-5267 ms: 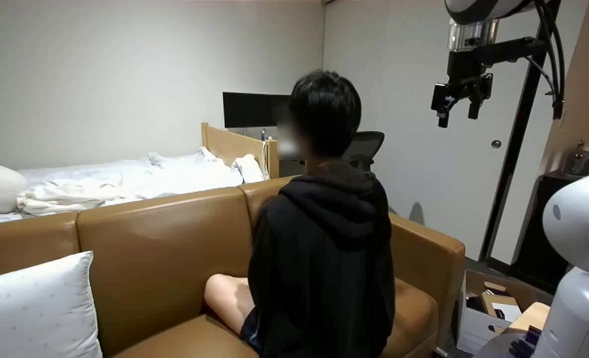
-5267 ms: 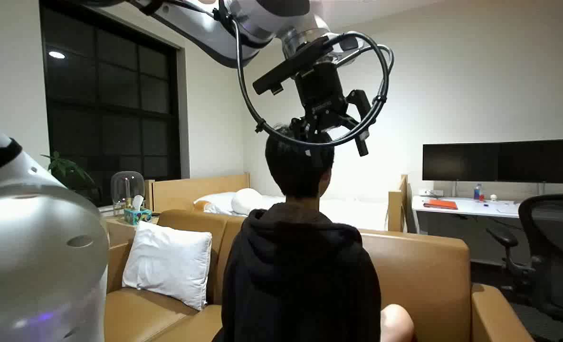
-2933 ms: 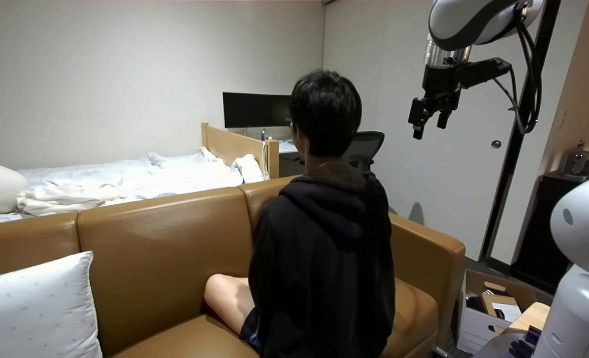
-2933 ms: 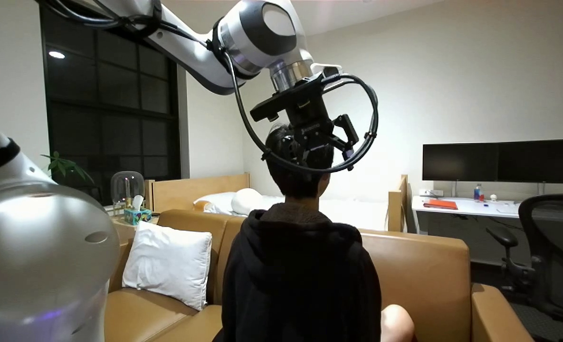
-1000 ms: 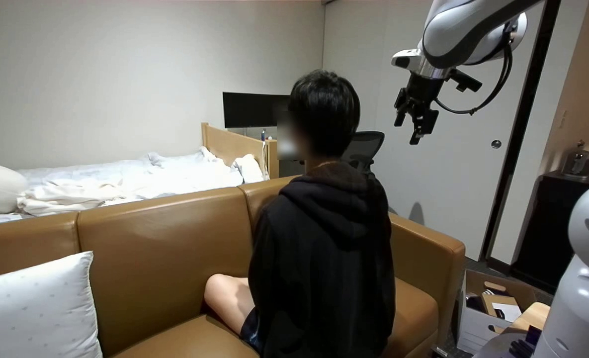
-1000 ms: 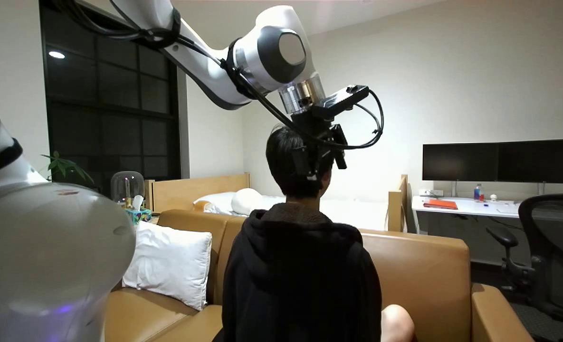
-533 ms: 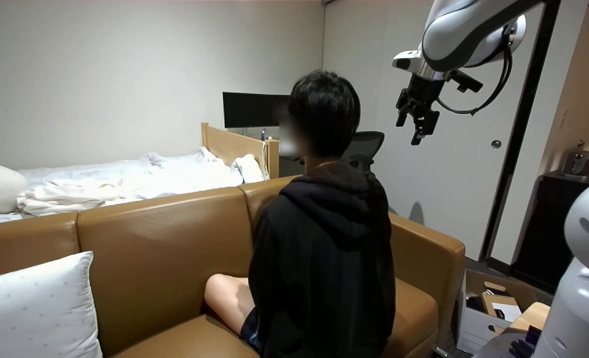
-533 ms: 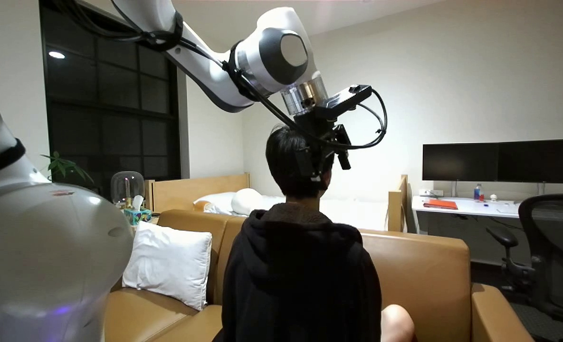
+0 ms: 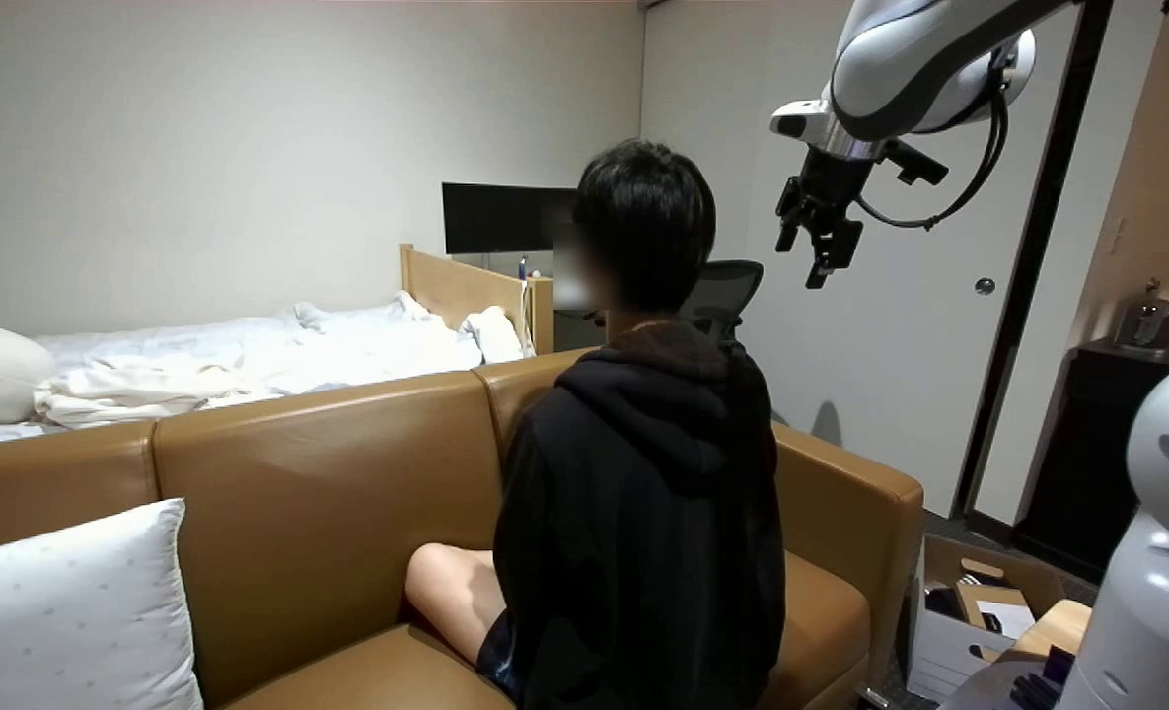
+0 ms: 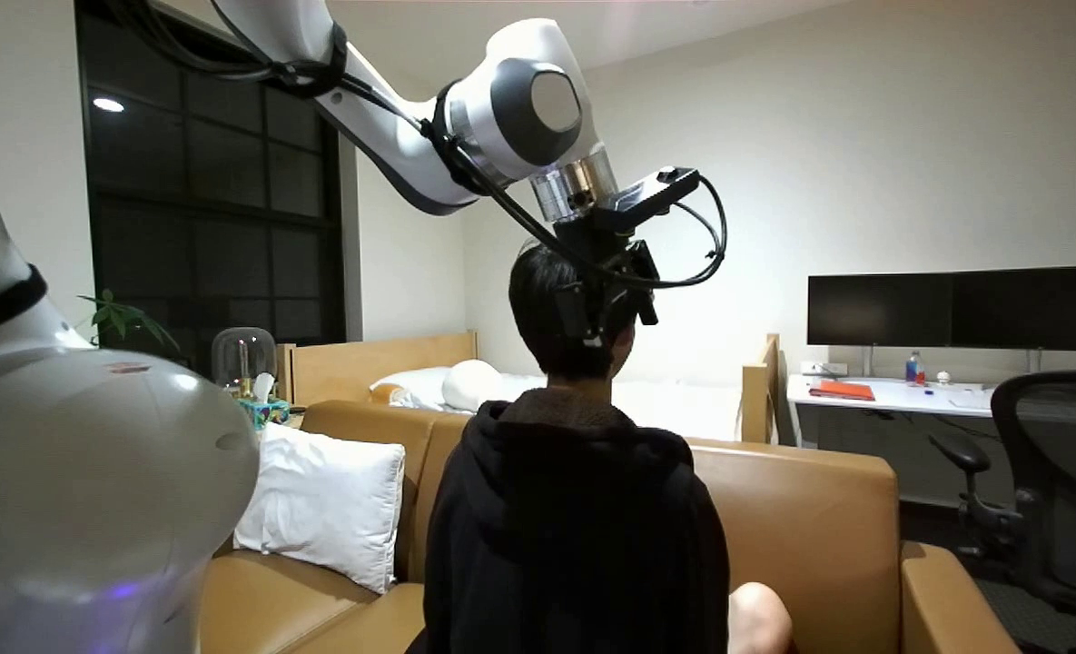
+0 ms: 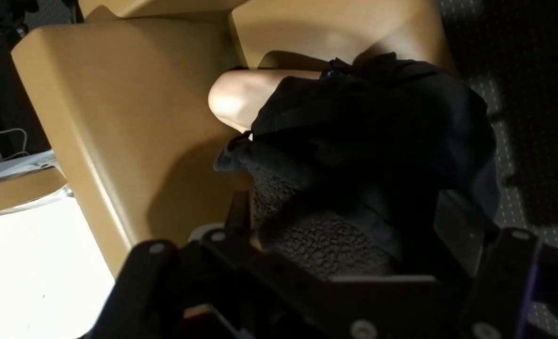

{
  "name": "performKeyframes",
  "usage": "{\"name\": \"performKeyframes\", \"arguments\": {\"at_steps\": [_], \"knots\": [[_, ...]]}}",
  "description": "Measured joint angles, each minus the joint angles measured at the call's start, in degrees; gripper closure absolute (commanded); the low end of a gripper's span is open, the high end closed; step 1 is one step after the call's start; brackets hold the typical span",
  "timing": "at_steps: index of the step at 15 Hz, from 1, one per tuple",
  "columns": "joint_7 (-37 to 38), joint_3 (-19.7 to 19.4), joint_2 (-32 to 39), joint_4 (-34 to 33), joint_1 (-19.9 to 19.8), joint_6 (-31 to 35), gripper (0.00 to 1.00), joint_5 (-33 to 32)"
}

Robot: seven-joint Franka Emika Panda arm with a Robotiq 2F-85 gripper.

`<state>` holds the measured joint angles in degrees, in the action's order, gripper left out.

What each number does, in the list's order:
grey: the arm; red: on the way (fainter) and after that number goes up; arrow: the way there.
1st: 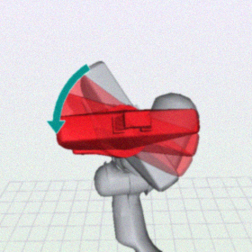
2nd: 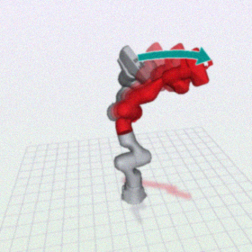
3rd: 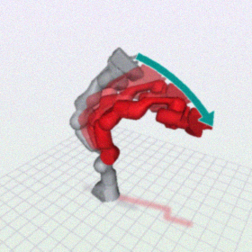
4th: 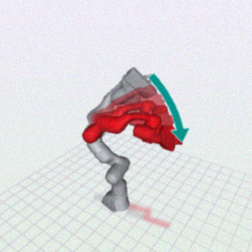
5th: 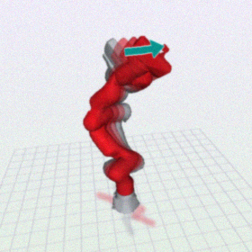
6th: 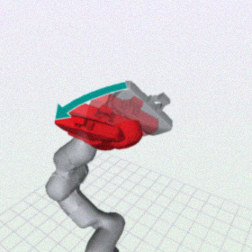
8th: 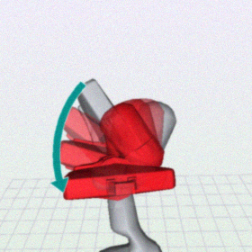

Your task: Cover the human's head with the hoodie

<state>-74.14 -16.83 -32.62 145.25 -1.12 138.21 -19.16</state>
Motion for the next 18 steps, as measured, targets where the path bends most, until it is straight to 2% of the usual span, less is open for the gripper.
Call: {"name": "performKeyframes", "arguments": {"at_steps": [6,11,18], "knots": [[-2.4,0.0,0.8,0.0,4.8,0.1,0.00,5.4],[-4.5,0.0,0.9,0.0,6.4,0.1,0.00,8.4],[-12.2,-0.1,-0.4,-0.1,11.1,-1.5,0.00,17.5]]}}
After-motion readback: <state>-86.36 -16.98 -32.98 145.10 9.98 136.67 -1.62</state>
